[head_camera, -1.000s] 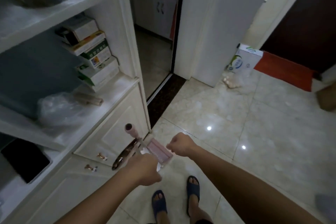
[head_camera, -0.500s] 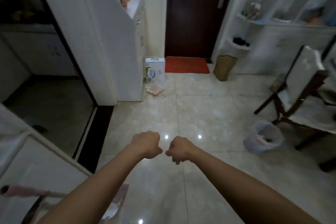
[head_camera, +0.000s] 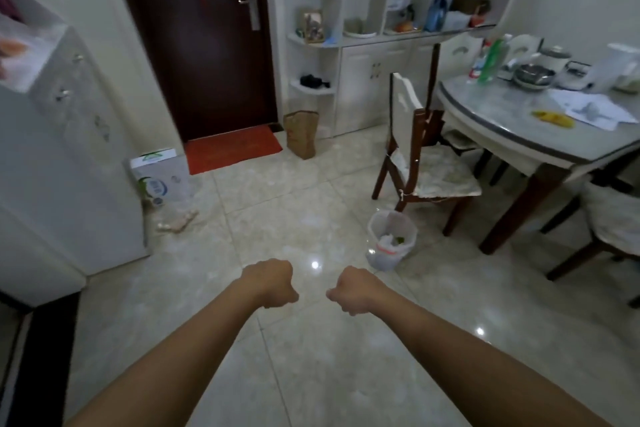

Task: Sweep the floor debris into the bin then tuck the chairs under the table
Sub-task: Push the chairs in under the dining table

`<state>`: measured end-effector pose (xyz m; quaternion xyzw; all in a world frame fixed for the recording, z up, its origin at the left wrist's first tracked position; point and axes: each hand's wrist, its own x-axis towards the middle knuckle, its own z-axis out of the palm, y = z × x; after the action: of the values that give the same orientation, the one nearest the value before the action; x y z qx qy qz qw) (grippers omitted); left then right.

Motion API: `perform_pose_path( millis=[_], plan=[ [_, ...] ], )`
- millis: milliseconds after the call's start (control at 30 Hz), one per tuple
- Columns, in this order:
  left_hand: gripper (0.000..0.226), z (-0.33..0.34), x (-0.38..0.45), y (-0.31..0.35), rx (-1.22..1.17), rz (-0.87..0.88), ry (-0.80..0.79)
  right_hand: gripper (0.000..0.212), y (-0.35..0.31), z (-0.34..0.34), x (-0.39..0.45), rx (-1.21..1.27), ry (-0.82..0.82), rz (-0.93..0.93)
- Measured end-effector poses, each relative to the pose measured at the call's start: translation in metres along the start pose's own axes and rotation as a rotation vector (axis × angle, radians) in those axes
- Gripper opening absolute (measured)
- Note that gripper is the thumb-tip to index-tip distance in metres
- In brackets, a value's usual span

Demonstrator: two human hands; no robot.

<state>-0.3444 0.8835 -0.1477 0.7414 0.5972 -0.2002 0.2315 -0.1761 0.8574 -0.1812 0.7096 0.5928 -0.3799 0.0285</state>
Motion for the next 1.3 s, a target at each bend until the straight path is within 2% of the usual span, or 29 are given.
perform_pose_path(
  millis=[167,267,400,467,533,633,700,767,833,1000,1100,1167,1300],
  plan=[
    [0.04,-0.038,0.071,0.025,0.036,0.086,-0.035,0.029,0.029,-0.045,0.045,0.107,0.012,0.111],
    [0.032,-0.066,0.12,0.035,0.14,0.112,-0.062,0.027,0.036,-0.076,0.078,0.164,-0.017,0.175],
    [0.031,-0.117,0.191,0.046,0.117,0.205,-0.086,0.039,0.036,-0.124,0.133,0.229,0.029,0.259],
    [0.038,-0.148,0.223,0.05,0.123,0.233,-0.064,0.041,0.033,-0.151,0.158,0.258,0.059,0.31],
    [0.042,-0.183,0.252,0.054,0.125,0.246,-0.046,0.039,0.031,-0.178,0.181,0.298,0.09,0.341],
    [0.033,-0.229,0.297,0.061,0.139,0.254,-0.034,0.034,0.028,-0.223,0.208,0.361,0.157,0.354],
    [0.031,-0.254,0.328,0.069,0.123,0.268,-0.011,0.024,0.028,-0.253,0.223,0.352,0.146,0.368],
    [0.03,-0.274,0.362,0.079,0.13,0.294,0.005,0.025,0.032,-0.279,0.243,0.377,0.162,0.375],
    [0.026,-0.29,0.395,0.093,0.154,0.322,0.024,0.029,0.043,-0.3,0.271,0.423,0.181,0.413],
    [0.033,-0.331,0.492,0.141,0.17,0.34,0.026,0.017,0.084,-0.354,0.357,0.488,0.216,0.462],
    [0.034,-0.357,0.546,0.172,0.155,0.337,0.018,0.03,0.11,-0.392,0.402,0.544,0.236,0.482],
    [0.035,-0.375,0.576,0.193,0.146,0.343,0.006,0.032,0.123,-0.415,0.427,0.583,0.214,0.507],
    [0.03,-0.409,0.63,0.232,0.138,0.389,0.026,0.018,0.144,-0.459,0.465,0.611,0.252,0.531]
  ],
)
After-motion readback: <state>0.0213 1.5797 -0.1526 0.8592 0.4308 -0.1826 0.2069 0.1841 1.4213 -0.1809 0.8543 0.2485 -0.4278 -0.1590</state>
